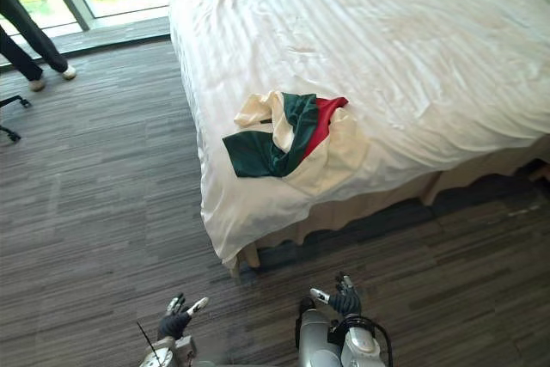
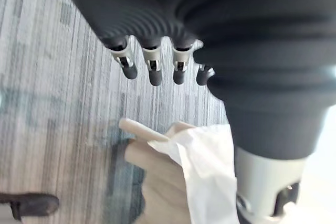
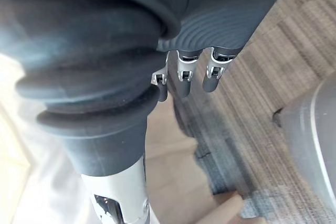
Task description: Tidy the bed and pick cloth on bed and put in laundry
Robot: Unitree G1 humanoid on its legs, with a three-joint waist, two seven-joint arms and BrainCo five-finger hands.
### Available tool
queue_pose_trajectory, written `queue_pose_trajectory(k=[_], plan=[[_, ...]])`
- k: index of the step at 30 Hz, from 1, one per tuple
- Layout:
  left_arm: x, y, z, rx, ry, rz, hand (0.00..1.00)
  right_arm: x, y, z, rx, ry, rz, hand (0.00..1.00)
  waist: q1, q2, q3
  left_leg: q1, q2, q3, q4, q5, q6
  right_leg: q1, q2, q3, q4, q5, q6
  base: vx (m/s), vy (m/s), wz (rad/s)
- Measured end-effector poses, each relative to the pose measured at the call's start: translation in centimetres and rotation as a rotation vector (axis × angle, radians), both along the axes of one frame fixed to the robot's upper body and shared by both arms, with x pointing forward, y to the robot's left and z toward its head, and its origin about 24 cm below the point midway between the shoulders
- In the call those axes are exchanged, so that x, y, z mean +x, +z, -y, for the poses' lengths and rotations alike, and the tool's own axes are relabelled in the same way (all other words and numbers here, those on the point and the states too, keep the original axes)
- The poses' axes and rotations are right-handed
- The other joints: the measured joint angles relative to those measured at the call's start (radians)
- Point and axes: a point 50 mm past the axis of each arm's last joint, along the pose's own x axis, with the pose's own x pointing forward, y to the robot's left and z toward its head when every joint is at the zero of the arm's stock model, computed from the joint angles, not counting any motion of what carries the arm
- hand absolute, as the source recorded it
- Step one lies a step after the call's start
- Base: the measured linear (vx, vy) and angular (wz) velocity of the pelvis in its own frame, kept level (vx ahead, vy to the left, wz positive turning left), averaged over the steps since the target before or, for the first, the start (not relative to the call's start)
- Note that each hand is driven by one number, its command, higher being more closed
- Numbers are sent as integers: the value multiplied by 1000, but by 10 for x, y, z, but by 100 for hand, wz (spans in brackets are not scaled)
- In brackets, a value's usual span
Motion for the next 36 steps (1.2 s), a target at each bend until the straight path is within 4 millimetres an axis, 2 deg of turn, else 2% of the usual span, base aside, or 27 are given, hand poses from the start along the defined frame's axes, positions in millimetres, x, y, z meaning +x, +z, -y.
queue_pose_trajectory(k=[2, 3, 4, 5, 6, 7, 8, 9, 12, 15, 17, 20, 22, 26, 30, 36], plan=[[0, 3, -1, -1, -6, 19, 0, 10, 18, 4, -12, -22, 92, 0, -2, -7, 2, -18, 20, 76, -70, -1, 3, 38, -12, -11, -37, -4, 0, 237, -61, 14], [1, 3, 0, -3, -13, 20, 0, 19, 32, 10, -33, -43, 160, 0, -5, 1, -2, -28, 15, 117, -192, 4, 4, 59, -24, -13, -54, -2, 7, 203, 50, 7], [0, 2, 1, -3, -17, 15, 0, 28, 46, 16, -72, -51, 222, 0, -8, 21, -9, -24, 6, 138, -355, 39, -3, 70, -27, -21, -65, 0, 14, 209, 80, 7], [0, 2, 2, -4, -21, 13, 0, 31, 53, 20, -99, -54, 252, 0, -12, 36, -17, -23, 5, 139, -437, 96, -2, 76, -22, -28, -71, -2, 22, 233, 144, 19], [-1, 1, 3, -6, -28, 9, 0, 37, 70, 27, -155, -56, 321, 0, -24, 72, -25, -20, 9, 133, -544, 234, 3, 92, -6, -43, -75, -16, 44, 171, 143, 18], [-2, 0, 2, -1, -31, 1, 0, 41, 76, 28, -180, -52, 346, 0, -26, 68, -28, 1, 1, 136, -550, 228, 6, 103, -20, -45, -71, -27, 53, 193, 179, 21], [-6, -2, -1, 7, -33, -15, 0, 47, 91, 26, -219, -42, 409, 0, -34, 52, -38, 25, -27, 134, -600, 236, 6, 106, -39, -51, -70, -37, 68, 151, 165, 12], [-8, -3, -2, 12, -42, -26, 0, 53, 108, 24, -286, -32, 476, 0, -34, 37, -39, 45, -53, 134, -647, 248, 19, 110, -58, -53, -73, -45, 78, 130, 155, 16], [-13, -7, -2, 19, -62, -53, 0, 74, 139, 19, -391, 6, 602, 0, -28, 13, -47, 67, -92, 131, -704, 265, 35, 130, -86, -66, -104, -46, 95, 99, 141, 18], [-21, -12, -7, 30, -61, -90, 0, 100, 169, 7, -471, 106, 723, 0, -26, 13, -47, 79, -114, 114, -714, 269, 41, 171, -105, -93, -142, -41, 107, 125, 102, 30], [-26, -12, -14, 39, -53, -103, 0, 121, 187, 5, -569, 181, 777, 0, -11, 16, -48, 83, -117, 87, -723, 277, 39, 194, -106, -122, -158, -39, 110, 90, 22, 39], [-29, -14, -16, 39, -58, -118, 0, 143, 196, 12, -656, 211, 767, 0, 0, 23, -45, 84, -119, 59, -793, 338, 31, 188, -97, -162, -159, -38, 108, 3, -46, 41], [-33, -18, -13, 29, -68, -144, 0, 152, 198, 16, -706, 234, 742, 0, 1, 34, -38, 80, -114, 46, -804, 347, 20, 185, -91, -174, -159, -34, 103, -37, -37, 20], [-35, -19, -11, 26, -77, -149, 0, 164, 203, 29, -781, 234, 698, 0, -3, 56, -23, 28, -114, 46, -804, 371, 21, 131, -91, -172, -158, -18, 102, -98, 3, -1], [-34, -19, -11, 29, -76, -143, 0, 169, 207, 54, -894, 210, 631, 0, -6, 83, 12, 9, -115, 43, -806, 377, 17, 110, -91, -171, -165, 9, 106, -127, 37, -3], [-33, -18, -13, 36, -75, -138, 0, 171, 226, 73, -1076, 171, 620, 0, -30, 96, 36, -53, -116, 45, -813, 389, 33, 46, -90, -160, -179, 44, 112, -133, 48, -5]])
